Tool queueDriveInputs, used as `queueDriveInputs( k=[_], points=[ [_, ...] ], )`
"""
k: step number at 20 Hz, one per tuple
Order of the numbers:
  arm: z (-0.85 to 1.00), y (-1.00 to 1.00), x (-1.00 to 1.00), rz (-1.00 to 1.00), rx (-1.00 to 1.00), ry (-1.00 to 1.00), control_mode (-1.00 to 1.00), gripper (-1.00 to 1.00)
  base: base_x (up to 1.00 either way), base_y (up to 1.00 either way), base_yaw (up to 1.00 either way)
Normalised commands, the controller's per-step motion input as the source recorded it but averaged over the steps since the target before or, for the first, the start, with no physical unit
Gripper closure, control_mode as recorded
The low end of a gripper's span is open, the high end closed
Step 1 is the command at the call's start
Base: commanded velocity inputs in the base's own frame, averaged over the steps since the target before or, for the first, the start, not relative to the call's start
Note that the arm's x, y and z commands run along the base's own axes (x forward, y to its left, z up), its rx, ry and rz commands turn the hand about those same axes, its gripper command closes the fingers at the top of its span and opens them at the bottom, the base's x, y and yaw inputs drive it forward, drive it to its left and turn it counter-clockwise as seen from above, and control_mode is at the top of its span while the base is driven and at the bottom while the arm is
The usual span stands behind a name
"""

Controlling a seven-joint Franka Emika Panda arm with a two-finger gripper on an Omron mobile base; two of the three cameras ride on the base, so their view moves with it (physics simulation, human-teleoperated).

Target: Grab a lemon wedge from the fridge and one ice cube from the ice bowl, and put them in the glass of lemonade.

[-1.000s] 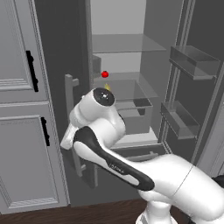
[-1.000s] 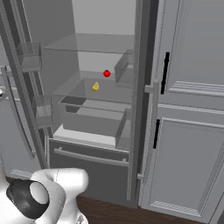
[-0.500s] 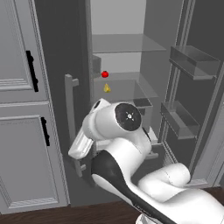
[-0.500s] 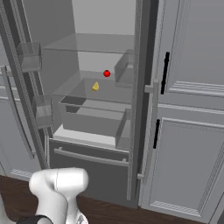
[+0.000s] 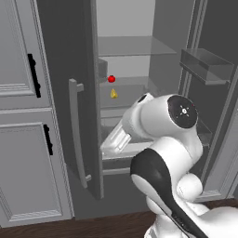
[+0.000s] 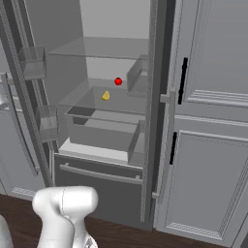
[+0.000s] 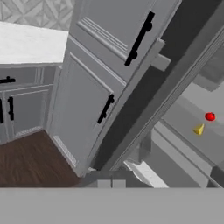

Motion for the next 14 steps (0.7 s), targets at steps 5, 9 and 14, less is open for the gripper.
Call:
queueDriveInputs(
  k=[5,9,14],
  points=[
    [-0.02,-0.89,0.10,-0.50,0.05,0.42,-1.00,1.00,0.00,0.00,0.00],
    [-0.14,-0.76,0.08,-0.38,0.09,0.20,-1.00,-1.00,0.00,0.00,0.00],
    [-0.01,-0.26,0.28,0.13,0.28,-0.02,-1.00,-1.00,0.00,0.00,0.00]
  ],
)
